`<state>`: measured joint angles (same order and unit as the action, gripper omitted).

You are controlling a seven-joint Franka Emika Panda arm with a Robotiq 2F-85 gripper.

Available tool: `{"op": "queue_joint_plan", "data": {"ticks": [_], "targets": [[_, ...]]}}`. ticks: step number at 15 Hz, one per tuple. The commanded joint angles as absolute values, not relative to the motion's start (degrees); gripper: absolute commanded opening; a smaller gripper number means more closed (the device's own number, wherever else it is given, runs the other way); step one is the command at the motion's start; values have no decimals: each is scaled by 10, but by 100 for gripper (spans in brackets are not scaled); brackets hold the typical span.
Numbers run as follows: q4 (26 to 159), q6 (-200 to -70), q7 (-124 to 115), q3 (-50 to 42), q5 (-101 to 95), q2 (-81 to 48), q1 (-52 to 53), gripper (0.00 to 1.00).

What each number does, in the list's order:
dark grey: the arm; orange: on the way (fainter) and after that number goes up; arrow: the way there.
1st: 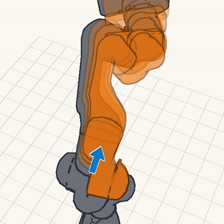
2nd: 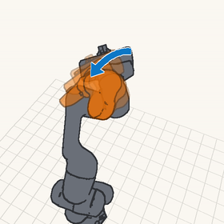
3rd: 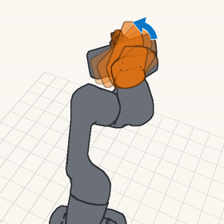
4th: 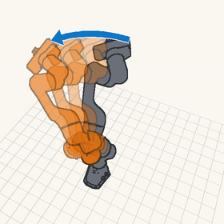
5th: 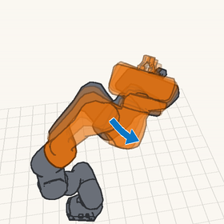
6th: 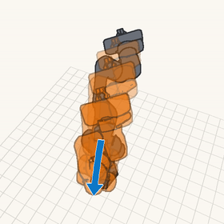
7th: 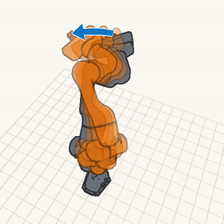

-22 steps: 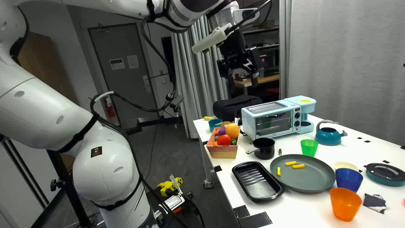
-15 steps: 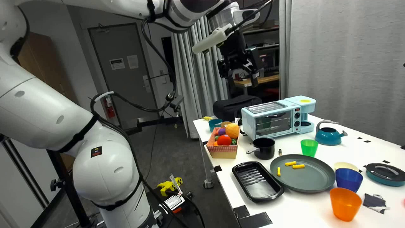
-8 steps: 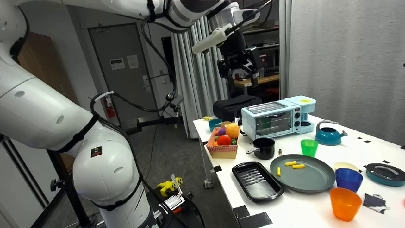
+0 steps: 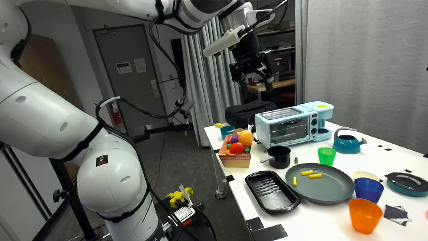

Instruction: Pour the fries out of the orange cup and onto the plate

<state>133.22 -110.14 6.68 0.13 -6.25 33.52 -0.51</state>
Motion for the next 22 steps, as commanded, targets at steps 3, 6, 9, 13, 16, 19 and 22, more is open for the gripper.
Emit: {"op": "queue_joint_plan", "data": {"ticks": [3,6,9,13,16,19,22], "targets": [[1325,-1099,69,-12,-63,326,-5,100],[1320,-1104,77,-36,-70,309,-20,100],[1332,-1143,63,-57,-72,268,-40,100],[1347,-1247,61,-92,-67,187,-67,100],[1340,-1312,59,-107,-62,108,-81,100],[1320,-1347,49,-112,-56,30,-90,100],[1336,-1347,49,-109,-61,34,-93,100]]}}
